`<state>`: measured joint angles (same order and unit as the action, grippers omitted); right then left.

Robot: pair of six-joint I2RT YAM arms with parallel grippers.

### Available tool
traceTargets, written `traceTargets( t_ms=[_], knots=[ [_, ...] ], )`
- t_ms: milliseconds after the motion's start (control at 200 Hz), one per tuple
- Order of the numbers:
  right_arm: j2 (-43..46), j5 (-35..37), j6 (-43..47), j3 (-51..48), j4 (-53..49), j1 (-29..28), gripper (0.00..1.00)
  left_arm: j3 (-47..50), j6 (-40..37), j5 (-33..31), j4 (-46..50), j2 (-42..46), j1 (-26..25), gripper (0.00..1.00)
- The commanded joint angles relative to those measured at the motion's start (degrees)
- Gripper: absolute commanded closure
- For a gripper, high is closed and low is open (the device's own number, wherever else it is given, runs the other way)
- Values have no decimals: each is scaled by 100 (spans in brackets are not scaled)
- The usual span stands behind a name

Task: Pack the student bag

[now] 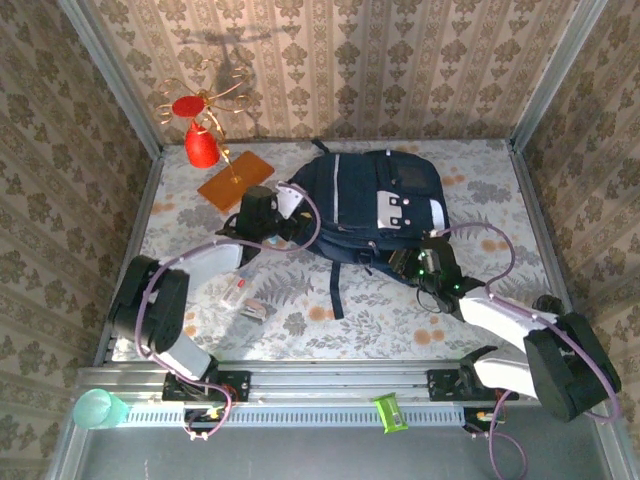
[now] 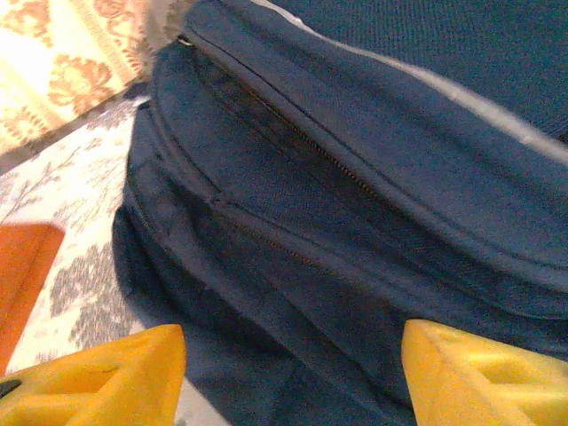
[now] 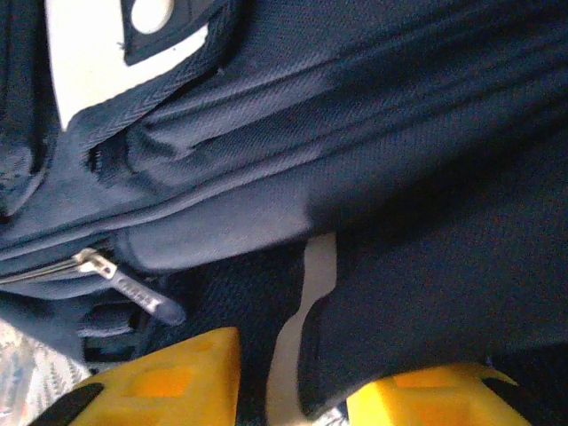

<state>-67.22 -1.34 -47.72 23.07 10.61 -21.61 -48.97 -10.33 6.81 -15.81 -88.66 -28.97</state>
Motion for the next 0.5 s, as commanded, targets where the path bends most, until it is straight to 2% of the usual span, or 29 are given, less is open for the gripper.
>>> traceTargets(
  t_ms=[0,130,225,340,495],
  knots=[
    [624,591,352,94,-876,-39,57,199,1312,-869,521,560,-338,34],
    [1442,1286,835,134,-1536,-28,49,-132,2337,-1350,1613,800,-867,34],
    [1639,1344,1136,291,-1475,-19,45,-343,3143,-1409,1832,762,-1305,35],
    [1154,843,1629,752,-1170,95,41,-631,3900,-1353,1828,467,-1728,40],
    [68,36,1848,1380,-798,612,40,-1158,4575,-1135,1842,-79,-2020,42]
  ],
)
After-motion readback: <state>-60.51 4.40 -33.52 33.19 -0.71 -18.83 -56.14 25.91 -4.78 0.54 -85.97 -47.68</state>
